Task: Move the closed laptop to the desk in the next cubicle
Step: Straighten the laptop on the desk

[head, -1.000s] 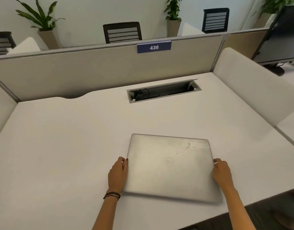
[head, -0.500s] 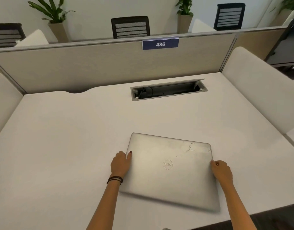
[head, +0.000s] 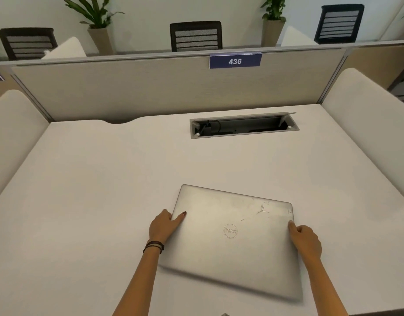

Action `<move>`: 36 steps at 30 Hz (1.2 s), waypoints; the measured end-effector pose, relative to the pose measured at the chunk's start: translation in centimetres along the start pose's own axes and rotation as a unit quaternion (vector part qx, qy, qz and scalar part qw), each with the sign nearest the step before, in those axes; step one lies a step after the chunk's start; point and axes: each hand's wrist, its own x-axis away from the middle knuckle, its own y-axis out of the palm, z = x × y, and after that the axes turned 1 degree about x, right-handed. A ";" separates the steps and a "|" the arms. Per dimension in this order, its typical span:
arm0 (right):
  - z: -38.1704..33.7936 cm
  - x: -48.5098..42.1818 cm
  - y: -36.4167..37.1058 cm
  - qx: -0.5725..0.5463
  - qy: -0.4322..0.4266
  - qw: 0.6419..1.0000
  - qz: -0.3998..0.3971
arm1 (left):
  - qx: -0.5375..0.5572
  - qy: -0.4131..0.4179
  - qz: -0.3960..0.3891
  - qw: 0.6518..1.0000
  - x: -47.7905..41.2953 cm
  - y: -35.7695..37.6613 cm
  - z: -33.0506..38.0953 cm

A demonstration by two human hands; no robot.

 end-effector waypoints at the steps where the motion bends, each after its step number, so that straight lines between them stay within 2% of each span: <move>1: -0.4 0.0 0.1 0.001 -0.005 1.000 -0.005 | 0.008 -0.005 0.008 1.000 0.2 -0.1 -0.3; 17: -5.4 -1.0 2.8 0.014 -0.071 0.996 -0.045 | 0.086 -0.069 0.081 0.991 0.9 -2.2 -3.7; 36: -11.7 -4.6 5.2 0.016 -0.100 0.992 -0.073 | 0.095 -0.094 0.111 0.985 -2.8 -4.2 -3.6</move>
